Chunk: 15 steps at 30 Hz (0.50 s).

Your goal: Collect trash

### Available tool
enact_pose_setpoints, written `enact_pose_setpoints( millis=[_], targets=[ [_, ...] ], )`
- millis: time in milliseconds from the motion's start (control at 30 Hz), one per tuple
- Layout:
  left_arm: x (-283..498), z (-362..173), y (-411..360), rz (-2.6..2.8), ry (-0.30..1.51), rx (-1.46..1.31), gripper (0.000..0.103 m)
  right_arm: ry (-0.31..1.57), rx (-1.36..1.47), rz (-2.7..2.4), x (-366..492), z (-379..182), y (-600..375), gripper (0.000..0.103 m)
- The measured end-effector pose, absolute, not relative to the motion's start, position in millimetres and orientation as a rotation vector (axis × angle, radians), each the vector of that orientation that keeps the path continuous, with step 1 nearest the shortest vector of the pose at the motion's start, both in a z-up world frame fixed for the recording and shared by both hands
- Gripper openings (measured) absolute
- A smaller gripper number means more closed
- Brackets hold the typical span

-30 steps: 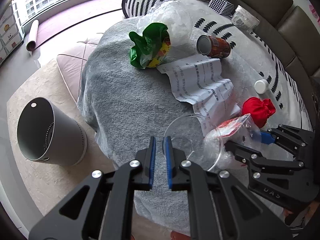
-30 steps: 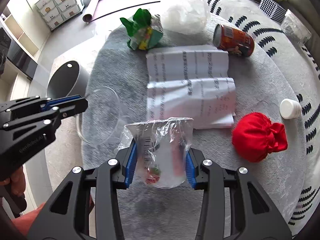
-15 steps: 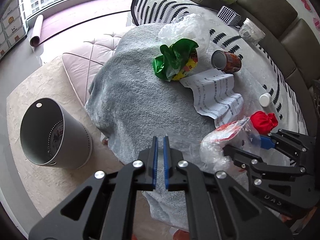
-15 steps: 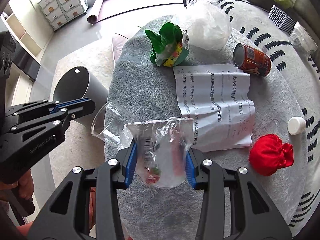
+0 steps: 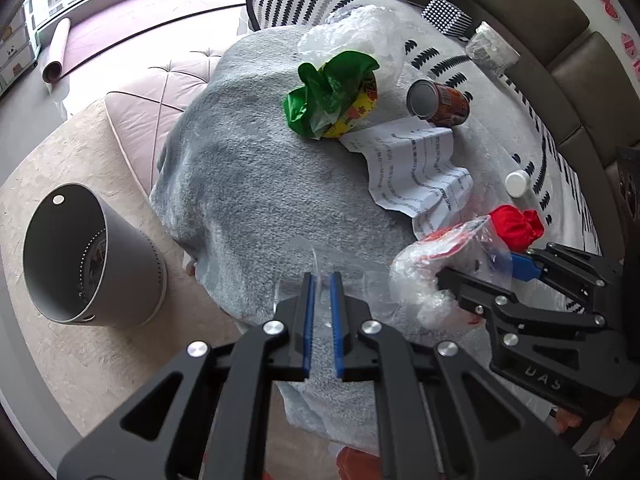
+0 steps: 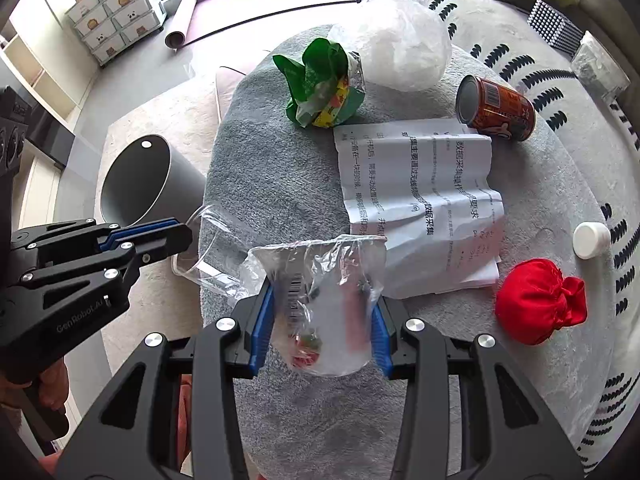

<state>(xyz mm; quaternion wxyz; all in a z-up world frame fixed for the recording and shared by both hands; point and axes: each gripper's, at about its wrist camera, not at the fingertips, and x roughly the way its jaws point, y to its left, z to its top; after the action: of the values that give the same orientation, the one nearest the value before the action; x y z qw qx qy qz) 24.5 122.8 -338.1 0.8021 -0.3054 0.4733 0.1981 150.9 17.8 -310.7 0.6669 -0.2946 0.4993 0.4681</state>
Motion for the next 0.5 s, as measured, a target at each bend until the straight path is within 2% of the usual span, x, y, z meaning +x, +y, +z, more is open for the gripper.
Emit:
enact_pose_setpoints(
  millis=[100,167,233,333,500],
  targets=[
    [29,-343,118,0.411,1.03,-0.645,0.012,1.132,-0.664,1.055,153,-312,14,0.04],
    [32,-348,118,0.396,1.042,-0.657,0.021,1.136,-0.663,1.053,155,-313,11,0.04],
    [35,-351,117,0.381,1.044,-0.672,0.024,1.137,-0.662,1.049,157,-313,8,0.04],
    [40,-352,112,0.344,1.032,-0.676,0.024,1.14,-0.66,1.04,161,-314,4,0.04],
    [48,-349,100,0.284,0.998,-0.693,0.011,1.138,-0.659,1.032,165,-313,0,0.04]
  ],
)
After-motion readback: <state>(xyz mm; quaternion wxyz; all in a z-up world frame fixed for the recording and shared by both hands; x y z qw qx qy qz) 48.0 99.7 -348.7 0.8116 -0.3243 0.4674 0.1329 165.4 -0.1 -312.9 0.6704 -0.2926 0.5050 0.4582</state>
